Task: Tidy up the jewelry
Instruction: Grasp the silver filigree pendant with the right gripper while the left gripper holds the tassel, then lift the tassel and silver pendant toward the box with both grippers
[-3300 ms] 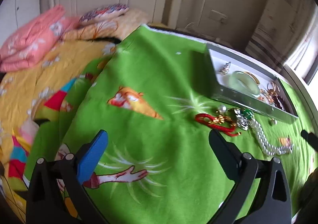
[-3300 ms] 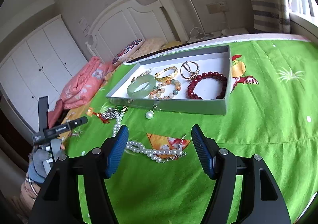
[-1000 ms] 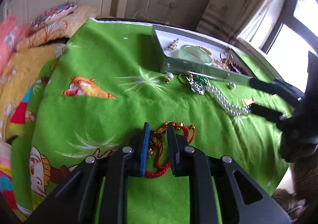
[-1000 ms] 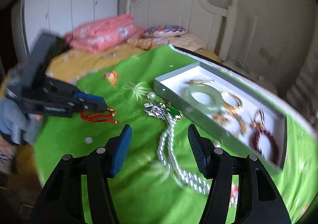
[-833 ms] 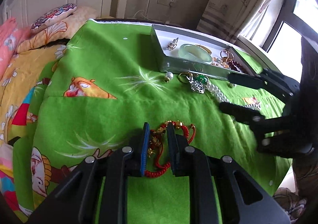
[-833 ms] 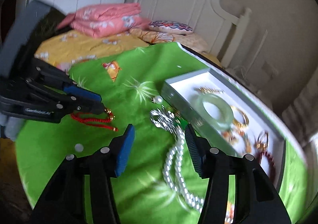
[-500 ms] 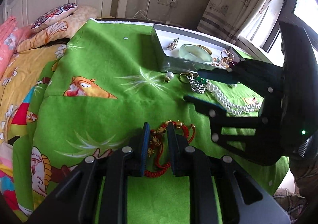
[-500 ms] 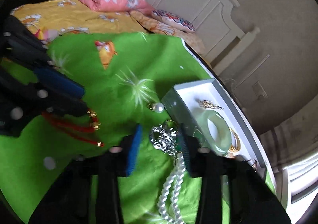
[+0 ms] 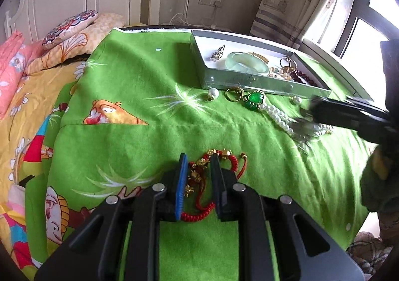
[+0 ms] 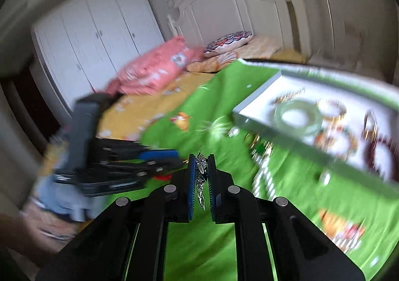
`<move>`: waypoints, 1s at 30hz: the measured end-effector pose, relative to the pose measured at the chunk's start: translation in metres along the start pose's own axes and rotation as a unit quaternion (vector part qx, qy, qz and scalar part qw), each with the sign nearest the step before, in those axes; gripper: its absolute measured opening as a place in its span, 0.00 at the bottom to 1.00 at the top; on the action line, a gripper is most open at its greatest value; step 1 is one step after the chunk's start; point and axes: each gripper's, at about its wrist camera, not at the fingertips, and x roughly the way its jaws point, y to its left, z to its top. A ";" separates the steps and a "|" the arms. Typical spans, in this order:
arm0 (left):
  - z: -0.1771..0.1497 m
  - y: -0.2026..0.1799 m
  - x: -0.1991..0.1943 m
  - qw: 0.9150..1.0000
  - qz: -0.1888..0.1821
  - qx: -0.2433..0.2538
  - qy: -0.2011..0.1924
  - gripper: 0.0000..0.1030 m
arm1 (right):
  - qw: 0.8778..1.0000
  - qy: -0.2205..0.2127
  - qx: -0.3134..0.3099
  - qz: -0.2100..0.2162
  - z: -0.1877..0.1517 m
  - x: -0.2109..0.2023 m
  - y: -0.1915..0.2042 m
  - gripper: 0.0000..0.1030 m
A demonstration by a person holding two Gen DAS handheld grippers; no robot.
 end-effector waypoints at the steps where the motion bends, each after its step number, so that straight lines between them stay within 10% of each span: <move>1: 0.000 -0.001 0.000 1.000 0.002 0.002 0.000 0.18 | 1.000 -0.003 0.012 0.011 -0.002 -0.004 -0.001 0.10; 9: 0.000 -0.002 0.001 1.000 -0.007 0.006 0.001 0.25 | 0.994 -0.002 0.098 0.054 -0.032 -0.020 -0.025 0.10; 14: -0.001 -0.007 0.001 1.000 -0.003 0.019 0.003 0.59 | 0.992 -0.009 0.115 0.059 -0.035 -0.019 -0.030 0.10; 30: -0.007 -0.022 -0.001 0.998 0.038 0.059 0.001 0.44 | 0.994 -0.016 0.100 0.045 -0.033 -0.015 -0.029 0.10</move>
